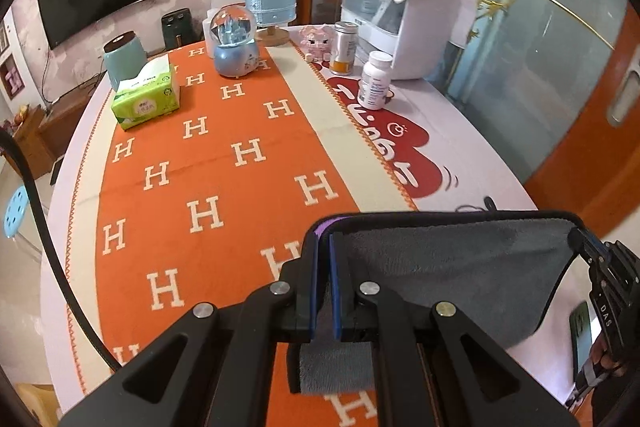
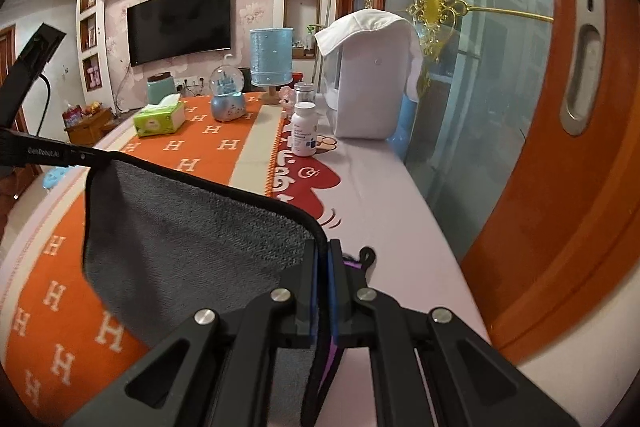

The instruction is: Fold towel

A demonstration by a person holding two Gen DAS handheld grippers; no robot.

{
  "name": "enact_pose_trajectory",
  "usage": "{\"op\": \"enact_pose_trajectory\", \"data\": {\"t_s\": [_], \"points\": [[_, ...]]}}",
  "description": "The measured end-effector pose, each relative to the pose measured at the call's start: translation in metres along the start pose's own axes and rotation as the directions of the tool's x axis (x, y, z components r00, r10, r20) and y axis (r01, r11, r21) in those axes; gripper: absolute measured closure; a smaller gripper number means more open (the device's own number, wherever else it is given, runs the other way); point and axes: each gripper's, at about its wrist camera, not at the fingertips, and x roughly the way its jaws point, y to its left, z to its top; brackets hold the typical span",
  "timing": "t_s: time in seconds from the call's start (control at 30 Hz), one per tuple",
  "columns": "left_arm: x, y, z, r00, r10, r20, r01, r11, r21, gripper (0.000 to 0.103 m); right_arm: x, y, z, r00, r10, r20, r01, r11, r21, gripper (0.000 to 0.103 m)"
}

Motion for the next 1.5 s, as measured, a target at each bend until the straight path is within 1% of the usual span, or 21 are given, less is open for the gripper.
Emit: {"op": "enact_pose_trajectory", "data": {"t_s": [0.17, 0.27, 0.37, 0.43, 0.5, 0.53, 0.57, 0.6, 0.63, 0.67, 0.7, 0.8, 0.83, 0.9, 1.0, 1.1, 1.23, 1.3, 1.37, 1.43, 1.5], "points": [[0.022, 0.001, 0.007, 1.0, 0.014, -0.004, -0.014, 1.0, -0.012, 0.1, 0.023, 0.0, 0.002, 1.0, -0.013, -0.003, 0.013, 1.0, -0.021, 0.099], [0.032, 0.0, 0.012, 1.0, 0.013, -0.002, -0.013, 1.0, -0.007, 0.099, 0.032, -0.003, 0.001, 1.0, -0.001, -0.025, 0.001, 1.0, -0.004, 0.098], [0.04, 0.0, 0.015, 1.0, 0.022, -0.003, -0.022, 1.0, -0.001, 0.098, 0.038, -0.006, 0.001, 0.999, -0.011, -0.031, 0.012, 1.0, 0.007, 0.096], [0.044, 0.0, 0.017, 1.0, 0.026, -0.004, -0.026, 1.0, -0.006, 0.097, 0.041, -0.008, 0.001, 0.999, -0.014, -0.036, 0.015, 1.0, 0.014, 0.09], [0.046, 0.001, 0.019, 0.999, 0.036, -0.005, -0.037, 0.999, -0.017, 0.091, 0.044, -0.009, 0.002, 0.999, -0.003, -0.043, 0.004, 1.0, 0.018, 0.074], [0.047, 0.003, 0.02, 0.999, 0.046, -0.001, -0.046, 0.999, -0.028, 0.088, 0.045, -0.009, 0.002, 0.999, -0.002, -0.043, 0.003, 1.0, 0.017, 0.069], [0.047, 0.004, 0.02, 0.999, 0.051, 0.0, -0.051, 0.998, -0.036, 0.081, 0.044, -0.009, 0.002, 0.999, -0.001, -0.04, 0.002, 1.0, 0.015, 0.061], [0.046, 0.006, 0.02, 0.999, 0.049, 0.003, -0.049, 0.998, -0.05, 0.078, 0.043, -0.009, 0.002, 0.999, -0.002, -0.04, 0.002, 1.0, 0.014, 0.057], [0.044, 0.008, 0.02, 0.999, 0.046, 0.003, -0.046, 0.997, -0.062, 0.077, 0.042, -0.008, 0.003, 0.999, 0.0, -0.042, 0.001, 1.0, 0.013, 0.056], [0.043, 0.011, 0.019, 0.999, 0.044, 0.001, -0.044, 0.996, -0.077, 0.074, 0.04, -0.007, 0.003, 0.999, 0.006, -0.04, -0.005, 1.0, 0.012, 0.055], [0.041, 0.013, 0.019, 0.999, 0.047, 0.001, -0.046, 0.995, -0.089, 0.069, 0.039, -0.006, 0.003, 0.999, 0.009, -0.038, -0.008, 1.0, 0.012, 0.054], [0.033, 0.019, 0.015, 0.999, 0.053, 0.005, -0.052, 0.992, -0.112, 0.066, 0.034, -0.003, 0.005, 0.999, 0.017, -0.031, -0.016, 1.0, 0.018, 0.047], [0.029, 0.021, 0.012, 0.999, 0.052, 0.004, -0.051, 0.991, -0.123, 0.064, 0.033, -0.002, 0.005, 0.999, 0.018, -0.03, -0.017, 1.0, 0.018, 0.046], [0.022, 0.026, 0.007, 0.998, 0.056, 0.003, -0.055, 0.989, -0.137, 0.053, 0.027, 0.002, 0.005, 1.0, 0.017, -0.023, -0.016, 1.0, 0.017, 0.044], [0.009, 0.032, -0.004, 0.998, 0.064, 0.008, -0.062, 0.986, -0.155, 0.046, 0.019, 0.007, 0.005, 1.0, 0.019, -0.015, -0.019, 1.0, 0.017, 0.042], [-0.004, 0.04, -0.015, 0.998, 0.065, -0.001, -0.064, 0.982, -0.179, 0.043, 0.008, 0.013, 0.004, 1.0, 0.023, -0.007, -0.023, 1.0, 0.02, 0.037], [-0.027, 0.049, -0.034, 0.996, 0.084, -0.014, -0.085, 0.976, -0.201, 0.039, -0.004, 0.022, 0.001, 0.999, 0.033, -0.008, -0.033, 0.999, 0.027, 0.037], [-0.038, 0.052, -0.043, 0.996, 0.086, -0.016, -0.087, 0.974, -0.208, 0.037, -0.014, 0.028, 0.0, 0.999, 0.037, -0.009, -0.037, 0.999, 0.034, 0.037], [-0.053, 0.056, -0.055, 0.996, 0.085, -0.015, -0.086, 0.972, -0.217, 0.032, -0.026, 0.034, -0.001, 0.999, 0.038, -0.005, -0.038, 0.998, 0.044, 0.037], [-0.065, 0.06, -0.066, 0.996, 0.083, -0.012, -0.084, 0.971, -0.223, 0.031, -0.039, 0.04, -0.002, 1.0, 0.028, 0.0, -0.028, 0.998, 0.056, 0.036], [-0.079, 0.064, -0.081, 0.997, 0.072, -0.014, -0.073, 0.971, -0.227, 0.03, -0.053, 0.047, -0.005, 1.0, 0.017, 0.009, -0.018, 0.998, 0.061, 0.032]]}}
